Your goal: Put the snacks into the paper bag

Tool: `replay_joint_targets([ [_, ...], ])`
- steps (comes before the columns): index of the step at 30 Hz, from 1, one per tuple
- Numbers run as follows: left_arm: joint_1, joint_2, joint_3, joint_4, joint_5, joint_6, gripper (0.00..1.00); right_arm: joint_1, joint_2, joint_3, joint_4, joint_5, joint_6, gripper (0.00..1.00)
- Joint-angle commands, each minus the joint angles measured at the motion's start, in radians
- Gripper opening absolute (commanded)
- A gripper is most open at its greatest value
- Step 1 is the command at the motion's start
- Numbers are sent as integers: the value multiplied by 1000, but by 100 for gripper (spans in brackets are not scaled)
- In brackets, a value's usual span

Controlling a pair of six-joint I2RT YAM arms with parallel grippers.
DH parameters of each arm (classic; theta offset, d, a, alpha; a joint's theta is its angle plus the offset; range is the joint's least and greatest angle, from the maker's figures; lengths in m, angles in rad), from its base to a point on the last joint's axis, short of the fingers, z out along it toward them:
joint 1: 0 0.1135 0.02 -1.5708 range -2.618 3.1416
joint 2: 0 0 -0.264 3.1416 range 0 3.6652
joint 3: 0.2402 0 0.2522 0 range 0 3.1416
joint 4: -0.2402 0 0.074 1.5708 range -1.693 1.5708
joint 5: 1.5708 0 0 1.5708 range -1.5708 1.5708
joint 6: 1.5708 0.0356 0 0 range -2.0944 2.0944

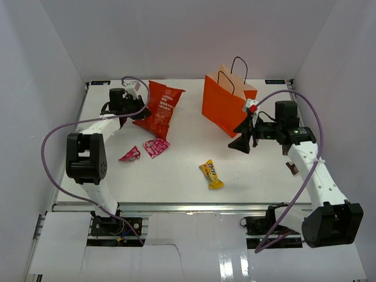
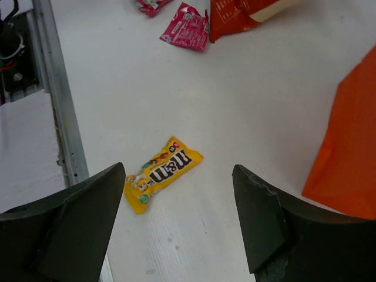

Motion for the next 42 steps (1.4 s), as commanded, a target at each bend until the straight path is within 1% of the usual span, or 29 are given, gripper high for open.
replay_joint_targets([
  [1, -38, -185, -139, 79, 86, 59, 0, 149, 6, 37, 121, 91, 161, 79],
  [2, -48, -213, -174, 97, 88, 53, 0, 186, 22, 43, 135, 121, 187, 78],
  [3, -53, -240, -204, 103, 91, 49, 0, 221, 37, 62, 155, 191, 231, 78],
  [4, -58, -270, -268, 122, 91, 36, 0, 296, 74, 74, 167, 235, 257, 77],
  [5, -64, -331, -300, 132, 91, 27, 0, 329, 95, 89, 181, 272, 288, 77],
  [6, -76, -362, -357, 148, 92, 8, 0, 396, 144, 129, 208, 348, 357, 77],
  [8, -100, -446, -409, 163, 94, -16, 0, 447, 198, 172, 240, 423, 441, 79],
  [9, -108, -471, -432, 168, 95, -26, 0, 479, 252, 206, 286, 522, 574, 81],
  [11, -130, -511, -489, 174, 92, -50, 0, 493, 313, 244, 307, 610, 703, 82],
  [12, -134, -541, -504, 174, 88, -61, 0, 496, 342, 259, 311, 678, 763, 83],
  [13, -136, -557, -521, 177, 86, -72, 0, 496, 388, 282, 313, 684, 840, 86],
  [15, -139, -589, -564, 180, 85, -99, 0, 496, 428, 284, 333, 686, 912, 88],
  [18, -145, -623, -603, 180, 80, -118, 0, 496, 450, 255, 356, 663, 971, 89],
  [23, -150, -653, -644, 160, 66, -124, 0, 499, 450, 152, 417, 684, 988, 93],
  [25, -150, -661, -658, 140, 56, -119, 0, 501, 430, 82, 471, 686, 983, 96],
  [28, -148, -670, -667, 117, 48, -109, 0, 501, 410, -2, 546, 659, 944, 98],
  [30, -148, -676, -666, 108, 43, -102, 0, 504, 406, -44, 567, 642, 882, 100],
  [31, -148, -675, -667, 100, 42, -99, 0, 504, 407, -56, 622, 634, 856, 98],
  [34, -148, -673, -667, 87, 40, -90, 0, 508, 419, -79, 676, 649, 769, 96],
  [40, -150, -672, -669, 74, 26, -73, 0, 515, 455, -57, 742, 677, 669, 95],
  [42, -148, -672, -669, 44, 20, -66, 0, 519, 477, -41, 750, 688, 649, 94],
])
